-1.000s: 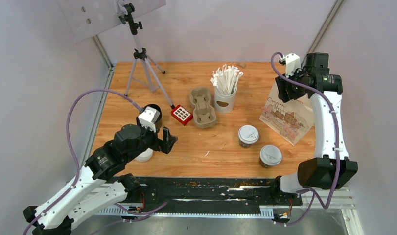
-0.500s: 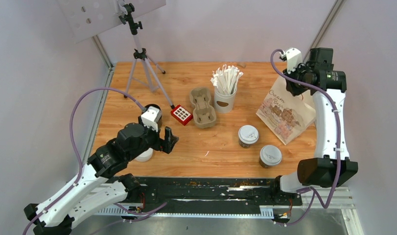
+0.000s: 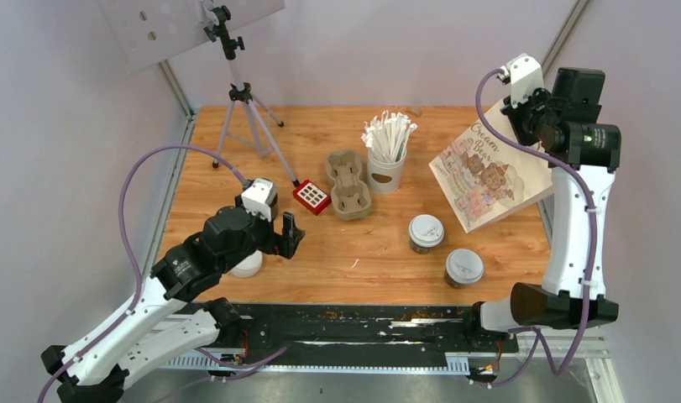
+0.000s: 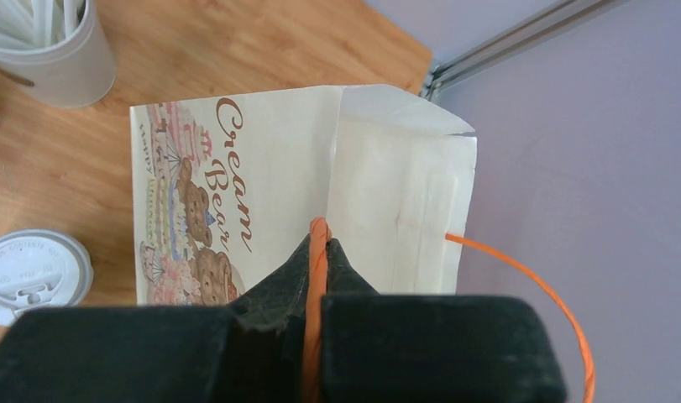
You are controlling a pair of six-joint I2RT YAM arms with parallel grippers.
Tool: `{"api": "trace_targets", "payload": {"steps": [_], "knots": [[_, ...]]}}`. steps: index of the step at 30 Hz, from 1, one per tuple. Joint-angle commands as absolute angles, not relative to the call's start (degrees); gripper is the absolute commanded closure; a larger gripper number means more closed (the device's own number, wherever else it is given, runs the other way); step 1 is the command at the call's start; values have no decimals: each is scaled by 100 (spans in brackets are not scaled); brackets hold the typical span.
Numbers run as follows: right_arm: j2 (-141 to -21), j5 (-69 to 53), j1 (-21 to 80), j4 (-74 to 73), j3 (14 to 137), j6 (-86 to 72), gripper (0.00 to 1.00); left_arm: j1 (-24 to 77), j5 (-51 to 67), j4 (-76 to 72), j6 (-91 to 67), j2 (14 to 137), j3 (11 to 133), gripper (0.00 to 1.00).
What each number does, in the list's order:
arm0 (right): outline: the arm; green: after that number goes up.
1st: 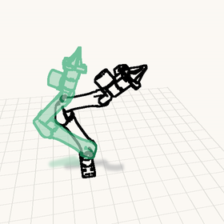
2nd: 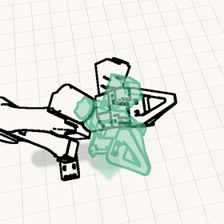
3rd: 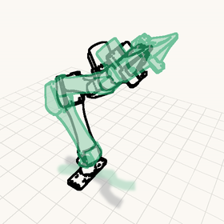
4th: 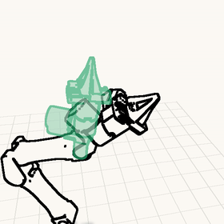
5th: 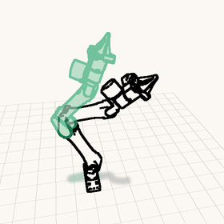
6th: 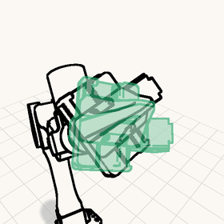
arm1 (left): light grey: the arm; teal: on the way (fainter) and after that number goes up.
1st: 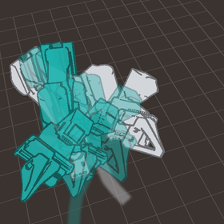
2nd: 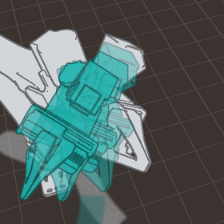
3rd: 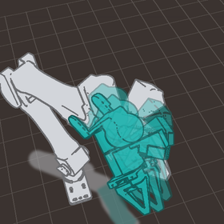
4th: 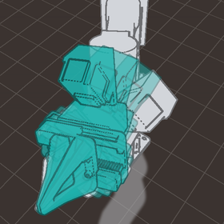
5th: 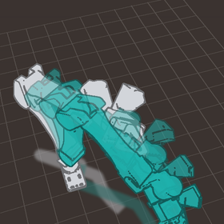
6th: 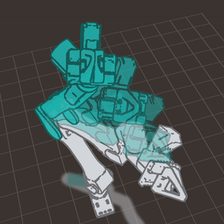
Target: Pack the takeout coffee
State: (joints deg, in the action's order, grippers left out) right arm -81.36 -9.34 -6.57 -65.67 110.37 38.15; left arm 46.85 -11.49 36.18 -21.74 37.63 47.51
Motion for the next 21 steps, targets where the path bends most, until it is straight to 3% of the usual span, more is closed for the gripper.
{"api": "trace_targets", "payload": {"steps": [1, 13, 21], "knots": [[-7729, -988, -686, -5995, 11575, 3891, 100, 4702, -1466, 3728, -2204, 3876, 5146, 0], [-7243, -2790, -598, -5032, 12011, 3134, 100, 4686, -1504, 4557, -2263, 4923, 6229, 0], [-6498, -3734, -168, -4635, 11334, 2543, 100, 4242, -1037, 5029, -2786, 5217, 7120, 0]]}}
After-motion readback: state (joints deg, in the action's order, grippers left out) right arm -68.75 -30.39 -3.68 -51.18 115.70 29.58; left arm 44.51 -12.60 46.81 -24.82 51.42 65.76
